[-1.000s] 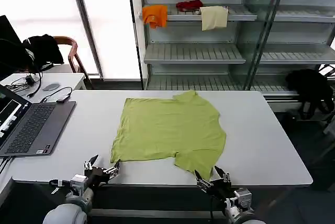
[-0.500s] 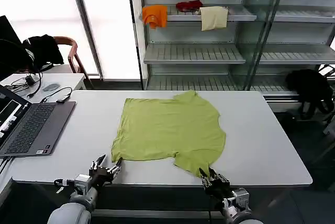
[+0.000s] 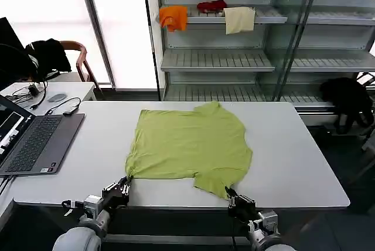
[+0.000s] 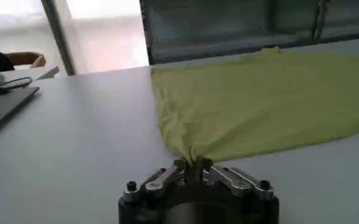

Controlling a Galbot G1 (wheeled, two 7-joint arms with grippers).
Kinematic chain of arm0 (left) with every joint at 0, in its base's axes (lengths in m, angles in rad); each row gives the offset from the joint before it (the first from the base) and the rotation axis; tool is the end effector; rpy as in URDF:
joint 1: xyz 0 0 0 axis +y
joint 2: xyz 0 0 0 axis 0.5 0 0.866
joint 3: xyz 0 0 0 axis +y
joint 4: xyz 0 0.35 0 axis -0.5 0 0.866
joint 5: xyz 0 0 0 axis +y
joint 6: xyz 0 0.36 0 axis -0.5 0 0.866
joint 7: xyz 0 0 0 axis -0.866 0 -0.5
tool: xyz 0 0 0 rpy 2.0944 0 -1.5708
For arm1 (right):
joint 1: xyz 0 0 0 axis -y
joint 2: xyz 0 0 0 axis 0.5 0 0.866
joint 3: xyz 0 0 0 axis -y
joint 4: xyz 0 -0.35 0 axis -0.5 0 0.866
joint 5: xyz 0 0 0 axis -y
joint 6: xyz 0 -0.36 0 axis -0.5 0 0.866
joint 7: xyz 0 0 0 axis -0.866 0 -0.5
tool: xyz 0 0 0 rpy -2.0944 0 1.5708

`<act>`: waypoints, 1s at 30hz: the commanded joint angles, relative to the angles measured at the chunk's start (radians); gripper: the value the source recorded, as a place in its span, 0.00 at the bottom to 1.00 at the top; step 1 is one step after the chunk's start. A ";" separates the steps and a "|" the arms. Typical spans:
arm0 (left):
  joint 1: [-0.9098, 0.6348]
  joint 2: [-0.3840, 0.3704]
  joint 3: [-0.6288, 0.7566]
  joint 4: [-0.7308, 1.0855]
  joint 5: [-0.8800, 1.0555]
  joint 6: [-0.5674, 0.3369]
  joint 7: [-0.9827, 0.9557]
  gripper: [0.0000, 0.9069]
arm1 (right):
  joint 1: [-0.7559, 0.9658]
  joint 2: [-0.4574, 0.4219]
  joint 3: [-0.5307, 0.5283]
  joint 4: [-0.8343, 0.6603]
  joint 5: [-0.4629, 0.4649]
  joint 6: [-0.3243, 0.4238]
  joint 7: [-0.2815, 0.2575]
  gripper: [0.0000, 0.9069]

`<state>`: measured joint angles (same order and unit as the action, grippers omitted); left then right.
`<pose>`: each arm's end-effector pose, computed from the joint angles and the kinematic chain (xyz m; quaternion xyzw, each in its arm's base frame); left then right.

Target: Fold and organize the clothes.

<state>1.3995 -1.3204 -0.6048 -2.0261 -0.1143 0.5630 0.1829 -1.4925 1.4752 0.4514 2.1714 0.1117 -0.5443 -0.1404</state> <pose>0.2406 0.0729 -0.2794 -0.0828 -0.9683 -0.0544 0.2294 0.2036 0.0073 -0.2611 0.1341 -0.9709 -0.0289 0.1961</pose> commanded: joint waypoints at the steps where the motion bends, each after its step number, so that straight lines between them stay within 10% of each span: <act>1: 0.002 0.001 0.000 -0.001 -0.011 -0.003 0.013 0.00 | -0.008 -0.008 -0.003 0.000 0.001 0.005 -0.004 0.00; 30: -0.288 -0.003 -0.011 0.142 -0.220 0.012 -0.018 0.00 | 0.441 0.045 -0.005 -0.274 0.032 -0.035 0.051 0.00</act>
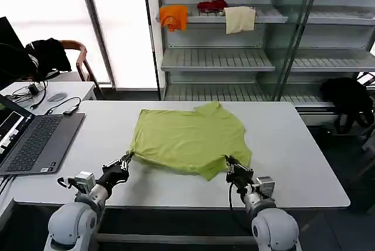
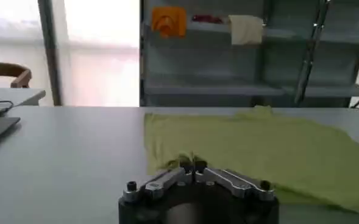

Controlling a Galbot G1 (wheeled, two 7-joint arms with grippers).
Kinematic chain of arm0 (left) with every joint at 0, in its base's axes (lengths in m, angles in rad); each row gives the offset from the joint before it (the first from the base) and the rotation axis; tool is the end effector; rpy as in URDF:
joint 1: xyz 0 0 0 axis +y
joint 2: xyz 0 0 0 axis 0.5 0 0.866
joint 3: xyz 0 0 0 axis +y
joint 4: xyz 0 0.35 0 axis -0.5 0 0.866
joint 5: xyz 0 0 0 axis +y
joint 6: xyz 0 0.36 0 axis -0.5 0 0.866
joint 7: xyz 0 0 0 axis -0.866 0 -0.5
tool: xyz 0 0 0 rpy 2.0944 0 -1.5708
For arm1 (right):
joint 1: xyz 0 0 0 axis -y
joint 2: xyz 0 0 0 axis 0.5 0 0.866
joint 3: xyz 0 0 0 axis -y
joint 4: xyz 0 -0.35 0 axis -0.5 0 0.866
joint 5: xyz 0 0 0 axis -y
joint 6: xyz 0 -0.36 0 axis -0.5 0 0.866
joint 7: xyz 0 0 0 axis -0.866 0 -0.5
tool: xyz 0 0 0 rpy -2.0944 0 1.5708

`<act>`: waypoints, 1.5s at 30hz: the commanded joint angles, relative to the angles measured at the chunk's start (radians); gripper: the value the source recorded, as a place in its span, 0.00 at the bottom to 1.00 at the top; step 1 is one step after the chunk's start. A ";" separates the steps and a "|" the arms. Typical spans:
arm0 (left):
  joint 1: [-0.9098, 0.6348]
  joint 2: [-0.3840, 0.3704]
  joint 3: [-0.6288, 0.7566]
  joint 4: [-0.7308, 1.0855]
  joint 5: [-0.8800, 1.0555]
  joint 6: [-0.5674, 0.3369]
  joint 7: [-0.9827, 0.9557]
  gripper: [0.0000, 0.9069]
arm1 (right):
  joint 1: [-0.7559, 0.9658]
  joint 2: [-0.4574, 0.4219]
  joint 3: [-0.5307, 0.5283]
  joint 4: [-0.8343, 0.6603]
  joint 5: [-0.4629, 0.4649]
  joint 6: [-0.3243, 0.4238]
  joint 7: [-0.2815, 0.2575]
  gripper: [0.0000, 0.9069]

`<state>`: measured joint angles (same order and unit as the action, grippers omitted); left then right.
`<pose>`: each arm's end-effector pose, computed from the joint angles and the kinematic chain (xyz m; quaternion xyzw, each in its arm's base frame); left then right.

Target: Fold and organize the clothes.

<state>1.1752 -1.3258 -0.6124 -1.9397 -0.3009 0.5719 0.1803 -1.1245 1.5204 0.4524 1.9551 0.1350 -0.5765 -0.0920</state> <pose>0.3054 0.0823 -0.2474 -0.1002 -0.9819 0.0315 0.1577 0.3152 0.0129 -0.2410 0.1081 -0.9840 -0.0401 0.1360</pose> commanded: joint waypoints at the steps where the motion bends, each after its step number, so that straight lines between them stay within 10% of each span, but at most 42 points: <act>1: -0.072 0.001 0.001 0.071 -0.033 -0.004 -0.020 0.00 | 0.095 0.001 -0.005 -0.074 0.008 -0.002 0.004 0.00; 30: -0.153 -0.002 0.034 0.207 0.028 -0.041 -0.025 0.01 | 0.292 0.016 -0.014 -0.292 -0.079 -0.001 -0.031 0.00; 31: -0.154 -0.002 0.035 0.207 0.028 -0.041 -0.026 0.02 | 0.294 0.015 -0.015 -0.294 -0.080 -0.001 -0.031 0.62; 32: -0.155 -0.002 0.036 0.208 0.029 -0.041 -0.026 0.08 | 0.298 0.015 -0.016 -0.296 -0.080 -0.001 -0.031 1.00; 33: -0.157 -0.003 0.037 0.208 0.030 -0.040 -0.027 1.00 | 0.300 0.016 -0.017 -0.297 -0.081 -0.001 -0.031 1.00; 45: -0.169 0.010 0.038 0.192 0.039 -0.044 -0.029 1.00 | 0.331 0.033 -0.042 -0.315 -0.122 -0.001 -0.013 1.00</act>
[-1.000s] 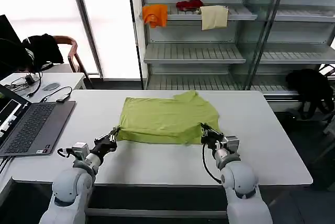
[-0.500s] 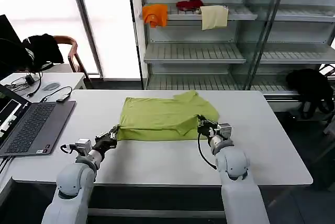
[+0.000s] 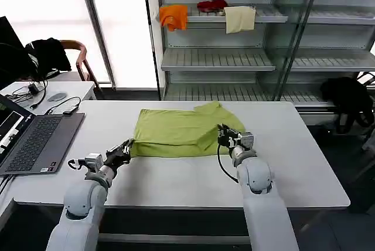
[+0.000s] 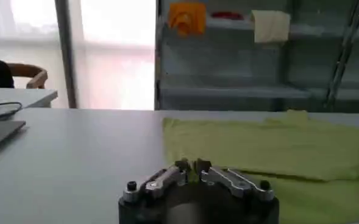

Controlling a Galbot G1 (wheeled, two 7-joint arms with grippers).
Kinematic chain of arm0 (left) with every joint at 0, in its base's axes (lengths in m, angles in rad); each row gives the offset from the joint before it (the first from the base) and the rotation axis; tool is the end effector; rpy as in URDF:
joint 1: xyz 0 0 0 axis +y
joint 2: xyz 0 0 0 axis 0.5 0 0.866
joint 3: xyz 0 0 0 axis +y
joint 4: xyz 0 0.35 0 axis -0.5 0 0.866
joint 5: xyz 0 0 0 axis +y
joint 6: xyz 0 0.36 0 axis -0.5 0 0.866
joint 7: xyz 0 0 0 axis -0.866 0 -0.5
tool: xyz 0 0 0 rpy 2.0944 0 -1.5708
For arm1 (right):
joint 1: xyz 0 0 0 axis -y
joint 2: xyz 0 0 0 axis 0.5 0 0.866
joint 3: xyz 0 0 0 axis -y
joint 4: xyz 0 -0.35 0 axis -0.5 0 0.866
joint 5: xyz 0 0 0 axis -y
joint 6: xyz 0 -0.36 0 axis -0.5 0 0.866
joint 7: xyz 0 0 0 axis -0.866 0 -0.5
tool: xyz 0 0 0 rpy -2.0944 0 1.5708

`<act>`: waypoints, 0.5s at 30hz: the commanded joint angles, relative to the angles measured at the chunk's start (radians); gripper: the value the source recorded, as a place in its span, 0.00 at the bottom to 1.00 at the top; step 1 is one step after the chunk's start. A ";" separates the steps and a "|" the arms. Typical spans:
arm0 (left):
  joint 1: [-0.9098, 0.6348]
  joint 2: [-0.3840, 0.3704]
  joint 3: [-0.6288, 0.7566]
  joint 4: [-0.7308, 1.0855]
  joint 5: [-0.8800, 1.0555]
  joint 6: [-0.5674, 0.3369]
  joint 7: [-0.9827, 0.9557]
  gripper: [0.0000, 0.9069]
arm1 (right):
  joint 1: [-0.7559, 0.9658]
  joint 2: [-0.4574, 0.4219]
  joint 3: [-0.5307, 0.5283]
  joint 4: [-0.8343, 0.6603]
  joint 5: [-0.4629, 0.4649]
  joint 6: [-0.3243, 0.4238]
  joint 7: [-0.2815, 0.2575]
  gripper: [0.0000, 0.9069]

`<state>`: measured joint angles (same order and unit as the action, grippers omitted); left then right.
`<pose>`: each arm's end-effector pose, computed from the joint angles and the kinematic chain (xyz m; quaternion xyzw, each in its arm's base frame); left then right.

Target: Fold and organize the clothes.

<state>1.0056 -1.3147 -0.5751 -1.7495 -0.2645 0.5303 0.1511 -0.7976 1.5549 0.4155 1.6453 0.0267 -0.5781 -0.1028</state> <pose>0.3648 0.0901 -0.2571 -0.0734 -0.9858 0.0137 0.1502 0.4258 0.0336 -0.2256 0.1039 -0.9862 0.0087 0.1282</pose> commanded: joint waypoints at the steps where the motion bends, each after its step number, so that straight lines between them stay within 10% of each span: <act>1: -0.003 0.001 0.000 0.000 0.003 0.000 -0.001 1.00 | 0.009 0.000 -0.005 -0.008 -0.013 0.001 0.000 1.00; 15: 0.051 0.014 0.006 -0.043 0.037 0.045 0.002 1.00 | -0.087 -0.058 0.045 0.089 0.001 -0.001 -0.029 1.00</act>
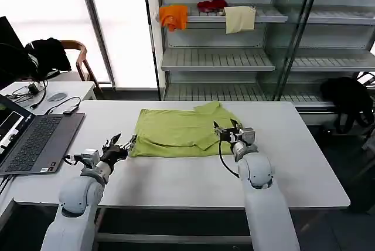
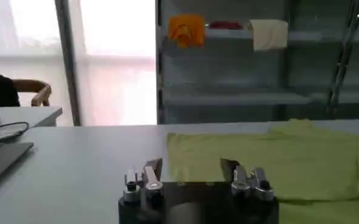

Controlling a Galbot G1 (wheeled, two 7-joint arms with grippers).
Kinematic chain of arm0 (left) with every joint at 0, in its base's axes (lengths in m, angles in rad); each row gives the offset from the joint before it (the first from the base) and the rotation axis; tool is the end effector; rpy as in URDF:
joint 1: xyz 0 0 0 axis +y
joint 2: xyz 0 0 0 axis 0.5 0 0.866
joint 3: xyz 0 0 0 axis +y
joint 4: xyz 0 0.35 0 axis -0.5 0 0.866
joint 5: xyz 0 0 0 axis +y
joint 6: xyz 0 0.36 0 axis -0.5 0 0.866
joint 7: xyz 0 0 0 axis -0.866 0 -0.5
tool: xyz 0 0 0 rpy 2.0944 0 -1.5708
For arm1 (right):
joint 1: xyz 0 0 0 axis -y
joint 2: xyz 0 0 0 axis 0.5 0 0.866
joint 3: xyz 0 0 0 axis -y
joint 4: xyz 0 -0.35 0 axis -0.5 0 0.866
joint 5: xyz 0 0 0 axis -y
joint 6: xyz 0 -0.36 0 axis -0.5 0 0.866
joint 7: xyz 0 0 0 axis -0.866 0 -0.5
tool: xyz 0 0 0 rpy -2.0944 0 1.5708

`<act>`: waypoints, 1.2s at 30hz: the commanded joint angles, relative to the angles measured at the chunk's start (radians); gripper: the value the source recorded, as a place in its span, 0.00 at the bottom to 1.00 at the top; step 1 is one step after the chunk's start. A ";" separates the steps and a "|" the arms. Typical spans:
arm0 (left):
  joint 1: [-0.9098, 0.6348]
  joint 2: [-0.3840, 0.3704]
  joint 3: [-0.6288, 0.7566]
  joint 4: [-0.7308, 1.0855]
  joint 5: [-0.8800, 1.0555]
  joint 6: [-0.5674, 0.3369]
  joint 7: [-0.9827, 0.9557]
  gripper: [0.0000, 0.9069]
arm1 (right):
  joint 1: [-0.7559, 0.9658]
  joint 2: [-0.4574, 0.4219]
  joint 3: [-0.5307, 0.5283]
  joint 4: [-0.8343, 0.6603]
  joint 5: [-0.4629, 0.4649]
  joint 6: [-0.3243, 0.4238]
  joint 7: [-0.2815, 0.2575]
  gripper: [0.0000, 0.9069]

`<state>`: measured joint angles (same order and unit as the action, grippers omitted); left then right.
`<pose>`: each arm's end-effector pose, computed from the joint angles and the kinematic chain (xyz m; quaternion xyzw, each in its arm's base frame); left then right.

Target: Fold and organize the clothes.

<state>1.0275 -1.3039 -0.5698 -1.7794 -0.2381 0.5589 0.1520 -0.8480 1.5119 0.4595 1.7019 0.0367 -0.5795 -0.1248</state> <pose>0.3569 0.0883 -0.2544 -0.0737 -0.9839 -0.0047 0.1629 0.4092 0.0050 -0.2273 0.0908 -0.9877 0.0137 0.1269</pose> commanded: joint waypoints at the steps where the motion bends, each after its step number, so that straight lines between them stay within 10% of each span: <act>1: 0.034 0.002 0.005 -0.007 0.019 0.017 0.002 1.00 | -0.049 -0.020 0.009 0.045 -0.004 0.000 -0.011 1.00; 15: 0.029 -0.017 0.043 0.026 0.084 0.016 0.007 1.00 | -0.180 -0.062 0.111 0.089 0.022 0.001 -0.043 0.90; 22: 0.023 -0.018 0.041 0.045 0.081 0.016 0.005 1.00 | -0.189 -0.060 0.117 0.069 0.016 0.002 -0.052 0.22; 26: 0.017 -0.018 0.040 0.060 0.081 0.016 0.003 1.00 | -0.196 -0.058 0.119 0.059 0.015 0.004 -0.054 0.00; 36: 0.012 -0.014 0.037 0.088 0.079 0.012 0.009 0.17 | -0.199 -0.053 0.116 0.053 0.011 0.008 -0.061 0.00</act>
<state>1.0382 -1.3174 -0.5340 -1.6992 -0.1644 0.5697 0.1634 -1.0377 1.4625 0.5690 1.7555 0.0463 -0.5715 -0.1837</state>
